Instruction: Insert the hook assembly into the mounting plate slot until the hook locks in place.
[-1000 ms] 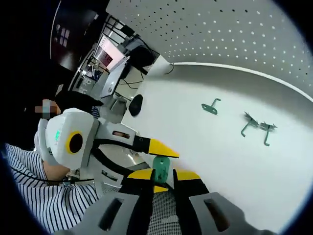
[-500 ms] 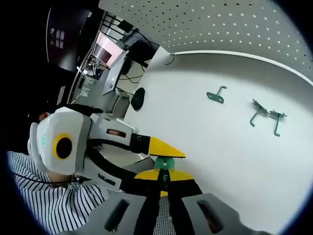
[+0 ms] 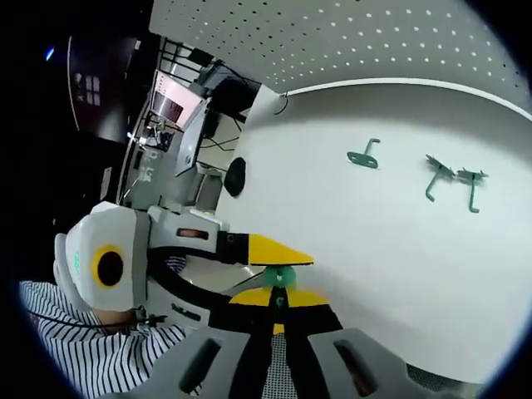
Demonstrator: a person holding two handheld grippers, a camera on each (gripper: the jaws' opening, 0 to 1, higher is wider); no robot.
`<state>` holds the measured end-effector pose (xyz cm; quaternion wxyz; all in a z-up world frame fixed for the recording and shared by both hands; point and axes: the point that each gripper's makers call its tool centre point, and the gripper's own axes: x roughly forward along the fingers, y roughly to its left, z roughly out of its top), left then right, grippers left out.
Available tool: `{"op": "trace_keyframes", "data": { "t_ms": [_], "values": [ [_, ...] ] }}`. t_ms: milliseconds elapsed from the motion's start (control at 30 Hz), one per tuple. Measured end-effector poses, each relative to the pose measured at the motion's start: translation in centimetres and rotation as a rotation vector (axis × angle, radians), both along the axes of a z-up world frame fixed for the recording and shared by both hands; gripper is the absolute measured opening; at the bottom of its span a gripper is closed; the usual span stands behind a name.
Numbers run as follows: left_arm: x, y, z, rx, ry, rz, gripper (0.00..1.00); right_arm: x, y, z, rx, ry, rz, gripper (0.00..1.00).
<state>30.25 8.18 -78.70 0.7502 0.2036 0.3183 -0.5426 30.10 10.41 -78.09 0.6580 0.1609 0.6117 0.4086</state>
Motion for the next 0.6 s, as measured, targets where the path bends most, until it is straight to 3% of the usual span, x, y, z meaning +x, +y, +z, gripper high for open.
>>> {"op": "trace_keyframes", "data": {
  "t_ms": [167,267,367,467,600],
  "values": [
    [0.3,0.2,0.5,-0.040,0.048,0.060,0.32,0.3,0.2,0.4,0.023,-0.006,-0.019,0.00],
    [0.7,0.6,0.9,-0.090,0.125,0.132,0.33,0.7,0.2,0.9,0.051,0.001,-0.060,0.00],
    [1.4,1.1,1.1,-0.106,0.124,0.166,0.41,0.8,0.2,1.1,0.059,-0.011,-0.061,0.00],
    [1.7,1.4,1.5,-0.131,0.135,0.190,0.46,1.0,0.2,1.5,0.067,-0.038,-0.066,0.00],
    [1.7,1.5,2.1,-0.197,0.192,0.244,0.50,2.3,0.4,2.7,0.112,-0.106,-0.115,0.00]
  ]
}}
